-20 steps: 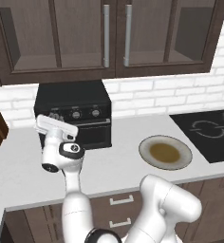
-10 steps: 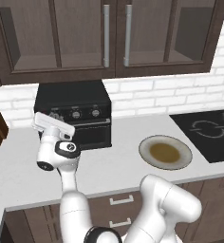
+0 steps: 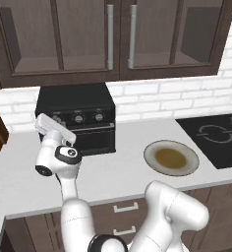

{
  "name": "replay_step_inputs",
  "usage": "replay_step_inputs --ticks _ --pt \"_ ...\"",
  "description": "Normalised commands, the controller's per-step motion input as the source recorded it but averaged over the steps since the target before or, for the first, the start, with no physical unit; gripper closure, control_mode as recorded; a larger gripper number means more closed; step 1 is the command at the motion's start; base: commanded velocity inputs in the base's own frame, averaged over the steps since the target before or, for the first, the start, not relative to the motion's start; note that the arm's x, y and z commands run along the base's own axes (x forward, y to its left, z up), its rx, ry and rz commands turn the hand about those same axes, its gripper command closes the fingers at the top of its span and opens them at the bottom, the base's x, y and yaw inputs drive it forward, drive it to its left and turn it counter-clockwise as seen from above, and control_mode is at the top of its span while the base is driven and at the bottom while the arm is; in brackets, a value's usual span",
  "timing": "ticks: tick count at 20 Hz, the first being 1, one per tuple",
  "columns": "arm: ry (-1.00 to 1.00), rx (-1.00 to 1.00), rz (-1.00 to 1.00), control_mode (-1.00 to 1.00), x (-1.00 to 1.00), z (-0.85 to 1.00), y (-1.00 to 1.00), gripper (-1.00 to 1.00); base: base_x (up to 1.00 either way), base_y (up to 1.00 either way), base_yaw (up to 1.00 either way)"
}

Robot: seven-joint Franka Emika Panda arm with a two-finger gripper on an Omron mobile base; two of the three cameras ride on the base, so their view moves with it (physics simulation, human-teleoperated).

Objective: Pick up the kebab skewer and baguette bread, and place them inside the toaster oven. Close the toaster oven door and start by setting the timer.

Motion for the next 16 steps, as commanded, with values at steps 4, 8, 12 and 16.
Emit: replay_step_inputs --ticks 4,8,12,16 --pt "0.0 0.22 0.0 -1.0 0.0 0.31 -0.16 1.0 0.0 0.0 0.0" --pt "0.0 0.21 0.0 -1.0 0.0 0.29 -0.12 1.0 0.0 0.0 0.0" --pt "0.0 0.21 0.0 -1.0 -0.02 0.16 -0.1 1.0 0.0 0.0 0.0" --pt "0.0 0.21 0.0 -1.0 -0.03 0.18 -0.08 1.0 0.0 0.0 0.0"
